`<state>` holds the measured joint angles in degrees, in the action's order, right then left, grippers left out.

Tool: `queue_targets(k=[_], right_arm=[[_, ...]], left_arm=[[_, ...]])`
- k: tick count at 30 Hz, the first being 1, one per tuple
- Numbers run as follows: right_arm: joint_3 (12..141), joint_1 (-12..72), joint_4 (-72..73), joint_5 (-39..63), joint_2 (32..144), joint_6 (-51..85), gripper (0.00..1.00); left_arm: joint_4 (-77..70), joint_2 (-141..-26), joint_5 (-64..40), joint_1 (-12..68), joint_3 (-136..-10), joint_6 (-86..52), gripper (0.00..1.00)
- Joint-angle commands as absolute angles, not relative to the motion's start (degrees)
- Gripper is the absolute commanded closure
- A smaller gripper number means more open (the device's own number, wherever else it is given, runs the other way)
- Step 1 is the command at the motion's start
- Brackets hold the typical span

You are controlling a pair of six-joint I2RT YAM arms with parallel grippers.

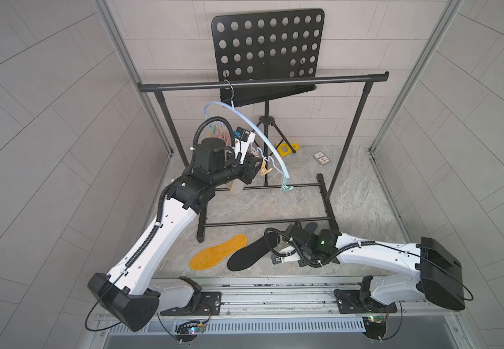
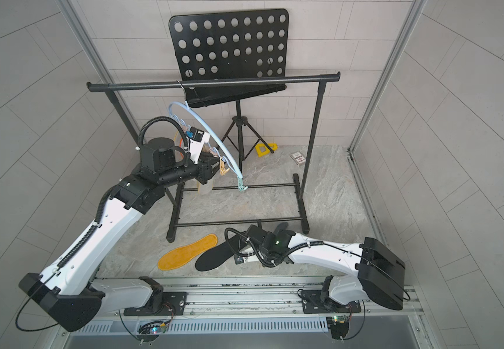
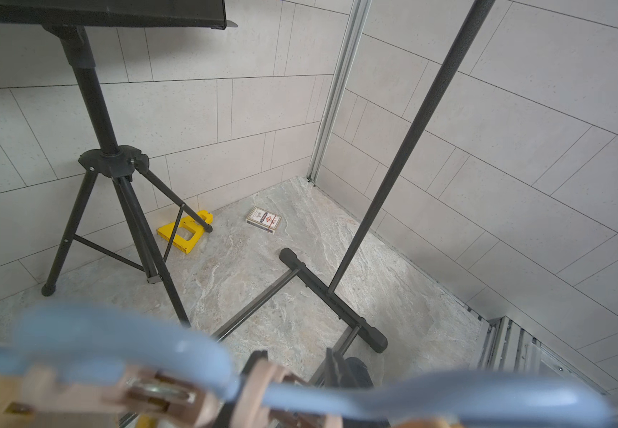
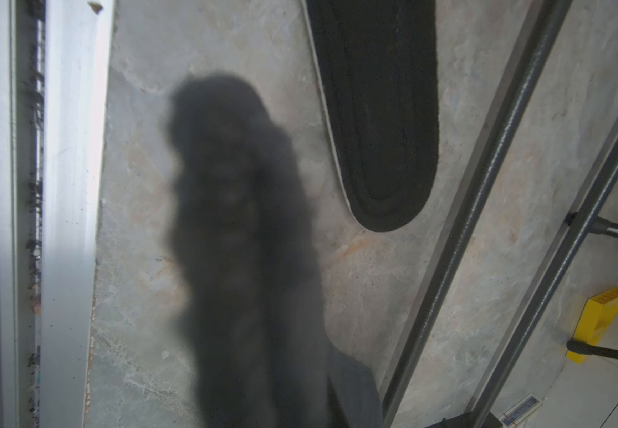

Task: Take the shoe insoles off the hanger
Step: Place the insole at the center of the board.

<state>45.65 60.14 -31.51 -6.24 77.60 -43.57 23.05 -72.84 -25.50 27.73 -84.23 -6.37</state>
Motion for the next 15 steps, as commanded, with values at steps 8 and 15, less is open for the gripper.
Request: queue_targets(k=[8,15], right_arm=[[46.35,61.26,-29.6,-5.81,81.35,-40.05,0.59],[46.38,61.52,-29.23,-1.63,81.79,-37.89,0.48]], left_arm=[[23.29,-72.63,-24.51,27.45,-84.91,-5.54,0.74],[23.41,-72.43,-24.72,27.46,-84.55,-5.54,0.74]])
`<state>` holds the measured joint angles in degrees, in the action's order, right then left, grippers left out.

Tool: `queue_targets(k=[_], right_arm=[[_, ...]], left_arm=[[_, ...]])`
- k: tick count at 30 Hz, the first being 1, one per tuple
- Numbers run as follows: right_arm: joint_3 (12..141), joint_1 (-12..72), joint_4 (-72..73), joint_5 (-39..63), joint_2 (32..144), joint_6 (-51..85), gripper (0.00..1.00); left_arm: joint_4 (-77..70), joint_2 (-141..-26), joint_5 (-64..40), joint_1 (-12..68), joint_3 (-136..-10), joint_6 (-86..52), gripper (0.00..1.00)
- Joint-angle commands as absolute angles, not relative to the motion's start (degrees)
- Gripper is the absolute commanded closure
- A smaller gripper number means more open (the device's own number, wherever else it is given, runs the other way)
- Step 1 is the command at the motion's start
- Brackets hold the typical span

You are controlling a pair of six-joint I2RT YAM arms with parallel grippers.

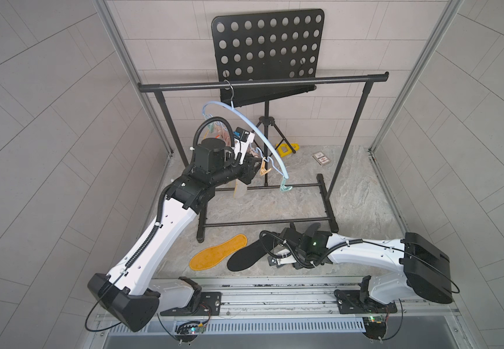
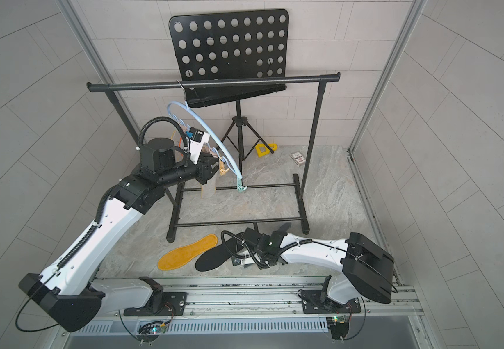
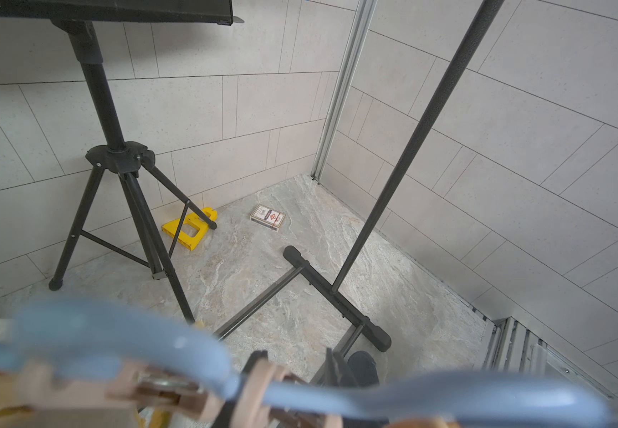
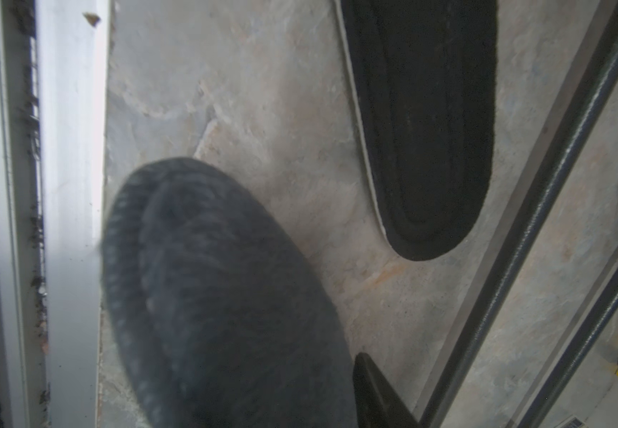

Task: Take the shoe insoles off the hanger
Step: Place the insole at the center of the board.

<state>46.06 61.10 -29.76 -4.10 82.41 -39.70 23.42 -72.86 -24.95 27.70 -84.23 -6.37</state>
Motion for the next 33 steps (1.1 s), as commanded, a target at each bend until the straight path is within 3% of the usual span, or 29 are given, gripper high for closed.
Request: queue_targets(k=[1,4,14,25,33], right_arm=[[46.1,61.52,-28.33,-1.38,81.1,-37.09,0.46],[46.26,61.7,-27.42,-0.3,81.18,-35.74,0.42],[48.58,61.37,-26.93,2.05,77.9,-33.99,0.39],[38.35,44.36,-20.4,8.88,50.83,-11.9,0.37],[27.91,31.2,-25.87,11.16,27.89,-4.61,0.36]], left_arm=[[23.55,-72.27,-24.57,27.44,-84.55,-5.45,0.74],[23.64,-71.99,-24.43,27.38,-84.38,-5.27,0.73],[23.73,-71.85,-24.4,27.39,-84.02,-5.36,0.74],[23.73,-71.61,-23.8,27.38,-83.32,-5.25,0.73],[23.79,-72.26,-24.01,27.33,-83.86,-5.54,0.74]])
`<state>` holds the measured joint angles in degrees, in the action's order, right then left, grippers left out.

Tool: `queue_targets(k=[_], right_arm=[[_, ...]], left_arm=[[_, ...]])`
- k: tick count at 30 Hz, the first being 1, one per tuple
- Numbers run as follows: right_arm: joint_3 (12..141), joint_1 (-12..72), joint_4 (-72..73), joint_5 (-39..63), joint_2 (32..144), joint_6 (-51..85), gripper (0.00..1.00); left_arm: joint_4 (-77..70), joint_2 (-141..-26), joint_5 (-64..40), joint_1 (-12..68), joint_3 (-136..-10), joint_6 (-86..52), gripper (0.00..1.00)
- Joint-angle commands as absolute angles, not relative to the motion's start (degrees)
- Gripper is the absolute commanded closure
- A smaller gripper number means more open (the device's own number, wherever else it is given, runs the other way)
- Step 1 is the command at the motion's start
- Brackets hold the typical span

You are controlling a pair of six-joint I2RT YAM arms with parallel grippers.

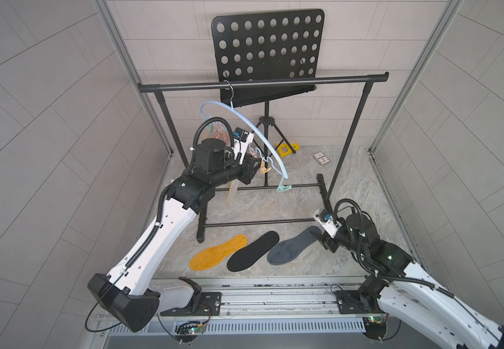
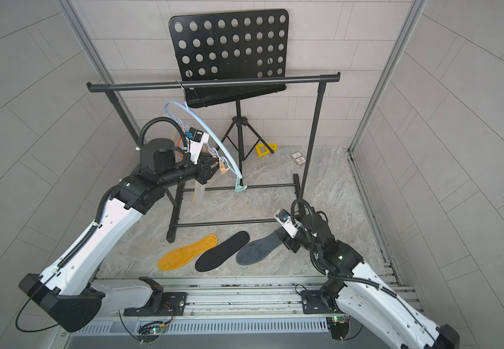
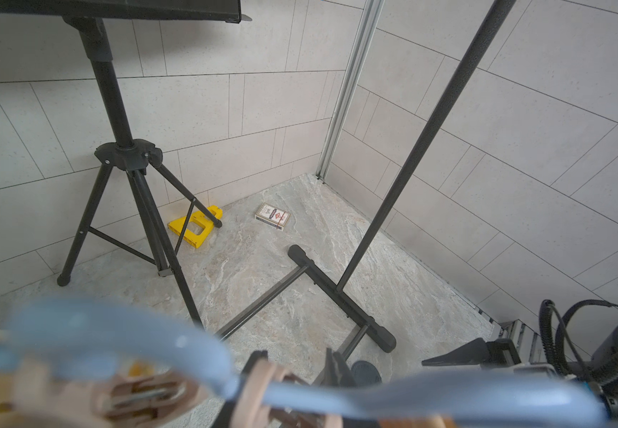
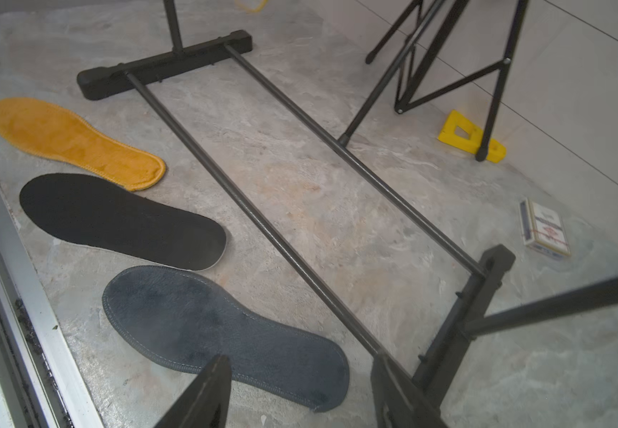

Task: Take the shoe insoles off the hanger
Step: Place the insole at the center of the board, then remove the insole from the hanger.

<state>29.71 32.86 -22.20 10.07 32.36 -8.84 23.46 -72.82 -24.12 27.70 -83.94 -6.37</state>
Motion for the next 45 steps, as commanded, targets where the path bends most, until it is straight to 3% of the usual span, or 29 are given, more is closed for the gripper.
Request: queue_targets(k=[1,4,15,30,39,45], right_arm=[[27.3,31.36,-26.02,9.5,25.98,-5.39,0.36],[27.2,31.12,-25.72,5.33,25.99,-4.62,0.35],[30.1,31.22,-33.27,6.49,22.22,-2.77,0.34],[29.8,33.57,-33.24,3.46,23.03,-1.97,0.34],[29.63,34.23,-33.4,3.56,23.51,-1.93,0.33],[29.53,34.39,-33.4,3.37,23.12,-2.11,0.33]], left_arm=[[23.82,-72.32,-23.99,27.28,-83.76,-5.54,0.74],[23.77,-72.35,-23.98,27.29,-83.58,-5.62,0.74],[24.35,-72.52,-23.84,27.33,-83.76,-5.89,0.74],[24.59,-71.79,-24.17,27.29,-83.16,-6.32,0.73],[26.06,-67.48,-25.38,27.33,-79.8,-5.54,0.41],[29.3,-62.56,-24.28,27.33,-76.18,-5.01,0.33]])
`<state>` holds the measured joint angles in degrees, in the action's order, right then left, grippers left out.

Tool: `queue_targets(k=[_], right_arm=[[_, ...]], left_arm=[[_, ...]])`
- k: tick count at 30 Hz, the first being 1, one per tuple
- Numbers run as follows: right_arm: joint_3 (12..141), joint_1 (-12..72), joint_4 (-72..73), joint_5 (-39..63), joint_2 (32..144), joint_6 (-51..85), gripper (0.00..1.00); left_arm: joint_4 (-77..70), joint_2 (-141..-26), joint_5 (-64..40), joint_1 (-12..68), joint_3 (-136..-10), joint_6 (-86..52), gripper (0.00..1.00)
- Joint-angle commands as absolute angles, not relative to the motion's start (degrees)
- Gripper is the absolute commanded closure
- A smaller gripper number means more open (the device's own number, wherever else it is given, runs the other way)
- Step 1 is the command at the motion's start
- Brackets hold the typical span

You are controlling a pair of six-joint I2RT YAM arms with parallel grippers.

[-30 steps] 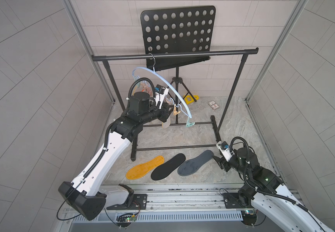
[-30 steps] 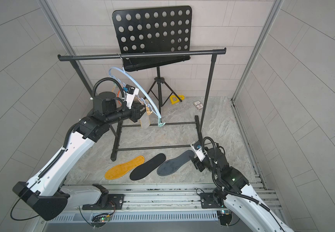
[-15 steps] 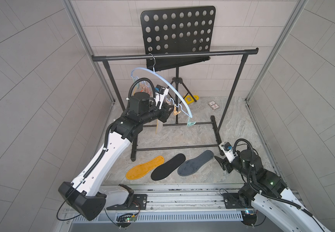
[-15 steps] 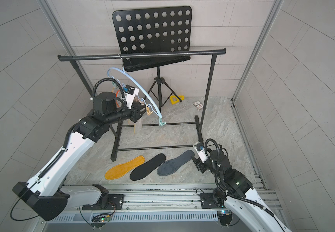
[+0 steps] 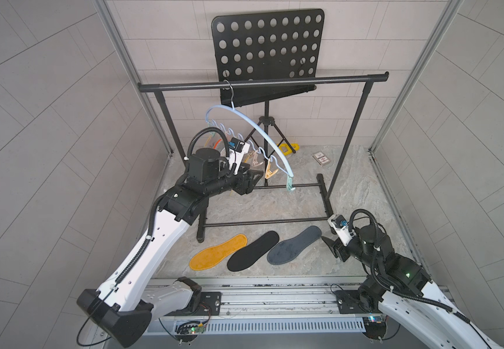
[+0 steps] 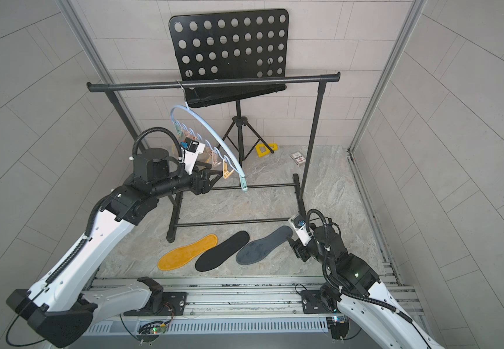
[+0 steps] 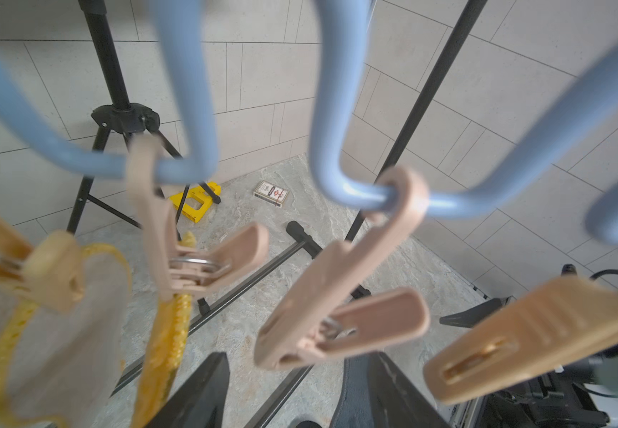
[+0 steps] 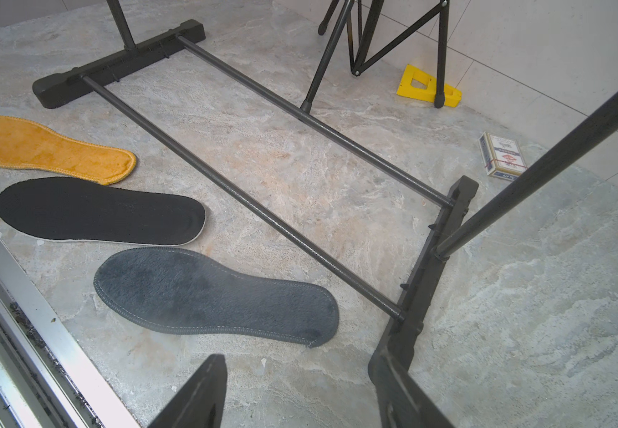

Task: Take the shoe insoles off the hanger
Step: Remove the insole from the hanger.

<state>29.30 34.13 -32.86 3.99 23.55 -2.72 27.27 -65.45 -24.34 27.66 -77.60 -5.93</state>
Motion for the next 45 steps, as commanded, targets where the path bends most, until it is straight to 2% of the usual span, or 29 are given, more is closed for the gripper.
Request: queue_targets(k=[1,17,26,30,45], right_arm=[[29.53,34.44,-33.4,3.36,23.12,-2.11,0.33],[29.46,34.54,-33.17,3.41,22.46,-2.33,0.33],[29.16,34.63,-33.07,3.04,21.76,-2.29,0.33],[29.11,34.71,-33.15,3.14,21.71,-2.2,0.33],[28.9,34.97,-32.37,5.11,22.95,-2.11,0.33]], left_arm=[[29.88,-61.57,-24.13,27.32,-75.31,-4.98,0.32],[40.53,-37.67,-18.83,27.33,-51.99,-6.22,0.33],[39.39,-26.21,-13.19,27.33,-41.15,-7.28,0.33],[40.44,-24.9,-9.7,27.33,-40.96,-7.12,0.33],[39.64,-26.89,-13.14,27.35,-40.69,-6.56,0.33]])
